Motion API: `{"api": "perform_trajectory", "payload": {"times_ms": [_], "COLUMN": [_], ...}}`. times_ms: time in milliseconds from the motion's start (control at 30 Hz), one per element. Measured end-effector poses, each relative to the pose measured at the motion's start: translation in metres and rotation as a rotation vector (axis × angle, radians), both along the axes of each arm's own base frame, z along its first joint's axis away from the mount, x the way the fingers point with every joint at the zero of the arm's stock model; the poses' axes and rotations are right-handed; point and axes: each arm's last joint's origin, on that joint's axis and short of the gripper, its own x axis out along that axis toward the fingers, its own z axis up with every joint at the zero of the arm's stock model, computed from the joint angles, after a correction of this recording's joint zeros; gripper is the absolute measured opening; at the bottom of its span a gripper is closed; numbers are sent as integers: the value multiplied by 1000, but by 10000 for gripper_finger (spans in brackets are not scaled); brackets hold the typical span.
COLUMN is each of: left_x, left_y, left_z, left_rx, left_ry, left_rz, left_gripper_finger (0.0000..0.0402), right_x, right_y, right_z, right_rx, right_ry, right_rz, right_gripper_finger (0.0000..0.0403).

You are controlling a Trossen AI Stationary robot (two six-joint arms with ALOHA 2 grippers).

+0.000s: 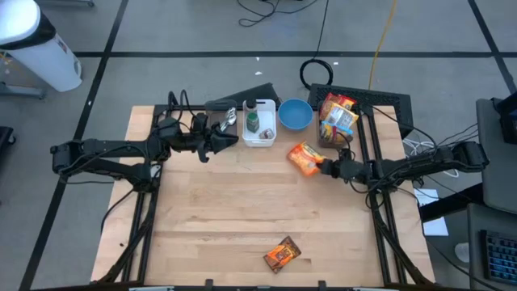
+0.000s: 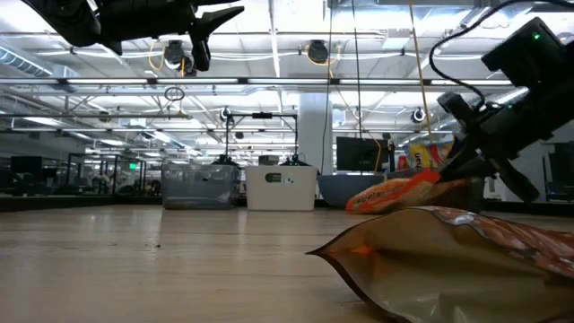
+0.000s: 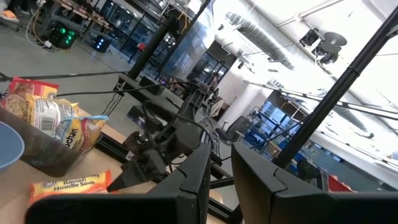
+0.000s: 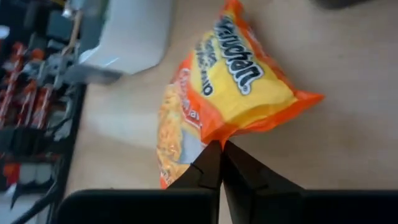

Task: Pick & Place Food Item
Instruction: Put the orange noodle pack into the right black bin

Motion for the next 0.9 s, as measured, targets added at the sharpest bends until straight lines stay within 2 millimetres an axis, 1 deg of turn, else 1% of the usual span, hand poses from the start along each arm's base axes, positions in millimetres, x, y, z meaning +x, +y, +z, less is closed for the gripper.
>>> {"api": "perform_trajectory", "payload": {"times_ms": [67, 133, 300, 400, 533, 700, 800, 900], "left_x": [0, 0, 0, 0, 0, 0, 0, 0], "left_y": [0, 0, 0, 0, 0, 0, 0, 0], "left_z": [0, 0, 0, 0, 0, 0, 0, 0], "left_rx": [0, 0, 0, 0, -1, -2, -11, -17], "left_ry": [0, 0, 0, 0, 0, 0, 1, 1], "left_rz": [0, 0, 0, 0, -1, -2, -5, -9], "left_gripper_finger": [72, 72, 72, 72, 72, 72, 72, 72], "right_x": [5, 12, 29, 35, 37, 33, 30, 27], "right_y": [1, 1, 1, 1, 0, -5, -11, -18], "right_z": [8, 22, 64, 90, 124, 167, 192, 212], "right_rx": [-24, -62, -192, -253, -291, -322, -363, -393], "right_ry": [-16, -37, -52, -21, 49, 132, 187, 246], "right_rz": [38, 67, 134, 174, 254, 333, 340, 332], "right_gripper_finger": [1, 1, 0, 0, 0, 0, 0, 0]}}
